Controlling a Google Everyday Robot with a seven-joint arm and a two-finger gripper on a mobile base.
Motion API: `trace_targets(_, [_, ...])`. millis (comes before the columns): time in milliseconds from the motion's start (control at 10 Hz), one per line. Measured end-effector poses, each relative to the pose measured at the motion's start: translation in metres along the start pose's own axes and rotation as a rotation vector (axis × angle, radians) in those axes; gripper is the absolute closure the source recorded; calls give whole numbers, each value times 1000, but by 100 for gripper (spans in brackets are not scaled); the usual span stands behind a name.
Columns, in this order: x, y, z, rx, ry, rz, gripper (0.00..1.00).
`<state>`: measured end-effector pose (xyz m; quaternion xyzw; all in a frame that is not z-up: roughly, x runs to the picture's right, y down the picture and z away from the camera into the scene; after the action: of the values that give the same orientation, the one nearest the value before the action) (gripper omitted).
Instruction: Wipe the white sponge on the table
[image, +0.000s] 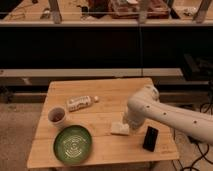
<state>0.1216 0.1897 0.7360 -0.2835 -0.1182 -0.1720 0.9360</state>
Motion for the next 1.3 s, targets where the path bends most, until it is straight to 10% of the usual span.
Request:
trace_targets(600, [6, -9, 13, 27, -73, 179, 21])
trace_targets(1300, [15, -13, 61, 11, -123, 232, 20])
